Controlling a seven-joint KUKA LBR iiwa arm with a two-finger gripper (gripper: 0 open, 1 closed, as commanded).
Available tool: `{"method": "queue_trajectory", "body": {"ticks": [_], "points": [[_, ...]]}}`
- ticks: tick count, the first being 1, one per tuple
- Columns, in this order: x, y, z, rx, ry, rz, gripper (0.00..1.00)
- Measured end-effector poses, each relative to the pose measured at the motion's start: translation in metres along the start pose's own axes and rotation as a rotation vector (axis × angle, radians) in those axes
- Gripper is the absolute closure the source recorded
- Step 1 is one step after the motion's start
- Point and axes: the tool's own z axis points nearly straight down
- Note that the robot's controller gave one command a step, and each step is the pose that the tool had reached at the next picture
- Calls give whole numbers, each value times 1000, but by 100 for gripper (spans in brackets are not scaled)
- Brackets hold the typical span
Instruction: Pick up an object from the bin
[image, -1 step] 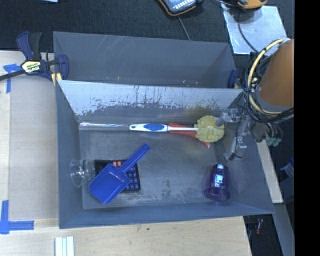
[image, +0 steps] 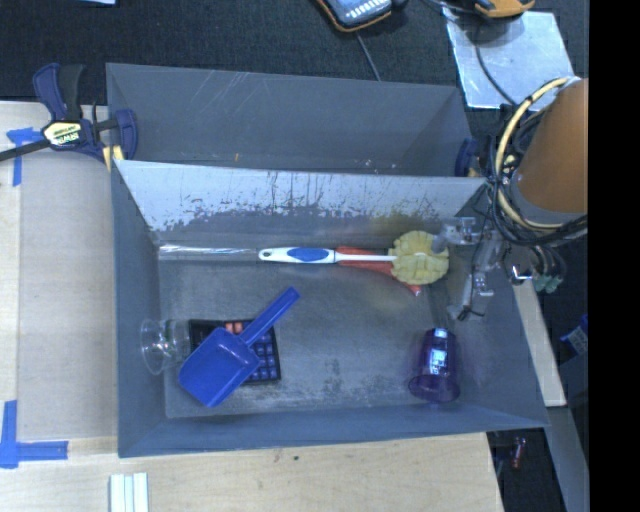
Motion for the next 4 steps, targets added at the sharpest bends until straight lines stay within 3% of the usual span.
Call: {"method": "queue_trajectory", "body": {"ticks": [1,2,3,4], "points": [[12,27,52,-1,2,10,0],[-10,31,75,3,-10,-55,0],[53,36,105,1,-3,-135,0],[26,49,144,4,-18,-170,0]]}}
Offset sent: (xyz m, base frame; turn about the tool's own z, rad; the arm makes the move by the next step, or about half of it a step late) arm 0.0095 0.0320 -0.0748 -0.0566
